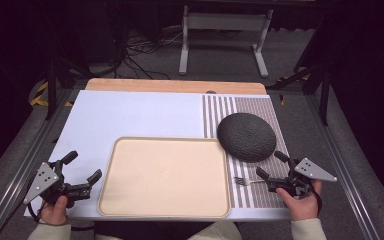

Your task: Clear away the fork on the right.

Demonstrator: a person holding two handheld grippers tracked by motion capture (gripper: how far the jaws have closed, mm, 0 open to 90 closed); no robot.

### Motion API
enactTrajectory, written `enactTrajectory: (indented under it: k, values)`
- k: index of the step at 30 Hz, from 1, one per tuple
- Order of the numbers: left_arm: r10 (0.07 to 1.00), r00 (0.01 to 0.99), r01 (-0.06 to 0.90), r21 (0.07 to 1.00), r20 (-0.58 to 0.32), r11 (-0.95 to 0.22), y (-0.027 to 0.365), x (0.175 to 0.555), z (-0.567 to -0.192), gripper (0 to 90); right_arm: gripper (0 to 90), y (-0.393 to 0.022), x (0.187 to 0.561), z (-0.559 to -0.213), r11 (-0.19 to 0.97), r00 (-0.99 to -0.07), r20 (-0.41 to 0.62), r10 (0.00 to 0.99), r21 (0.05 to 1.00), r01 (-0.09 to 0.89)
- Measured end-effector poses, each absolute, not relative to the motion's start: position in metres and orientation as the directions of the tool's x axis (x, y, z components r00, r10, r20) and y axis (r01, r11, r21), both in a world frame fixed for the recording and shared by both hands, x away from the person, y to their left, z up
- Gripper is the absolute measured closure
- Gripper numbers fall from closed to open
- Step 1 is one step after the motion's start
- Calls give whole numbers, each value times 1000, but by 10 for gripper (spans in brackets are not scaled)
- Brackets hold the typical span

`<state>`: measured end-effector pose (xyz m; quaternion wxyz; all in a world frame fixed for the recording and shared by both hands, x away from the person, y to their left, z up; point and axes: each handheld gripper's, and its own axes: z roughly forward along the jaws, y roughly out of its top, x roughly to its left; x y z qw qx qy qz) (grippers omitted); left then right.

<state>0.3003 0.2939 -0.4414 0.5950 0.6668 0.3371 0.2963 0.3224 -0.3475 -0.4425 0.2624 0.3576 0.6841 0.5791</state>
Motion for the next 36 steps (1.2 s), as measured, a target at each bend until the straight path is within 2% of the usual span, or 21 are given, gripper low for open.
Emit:
enactTrajectory:
  k: [9, 18, 24, 28, 30, 36]
  values:
    - [803, 596, 103, 991, 3, -80, 292, 299, -442, 4, 44, -349, 329, -432, 52, -632, 88, 770, 978, 200]
    - [809, 588, 106, 991, 0, -78, 295, 299, -442, 4, 31, -341, 341, -421, 110, -669, 81, 739, 965, 237]
    - [809, 588, 106, 991, 7, -86, 295, 299, -442, 4, 35, -333, 348, -407, 277, -718, 13, 696, 918, 285]
    - [809, 588, 105, 991, 9, -88, 294, 299, -442, 4, 36, -329, 351, -401, 341, -740, -9, 672, 891, 299]
    - [808, 590, 104, 991, 9, -87, 294, 299, -442, 4, 36, -325, 354, -396, 415, -760, -38, 649, 854, 312]
    - [807, 591, 106, 991, 5, -83, 295, 298, -442, 4, 39, -320, 359, -388, 511, -786, -75, 614, 796, 323]
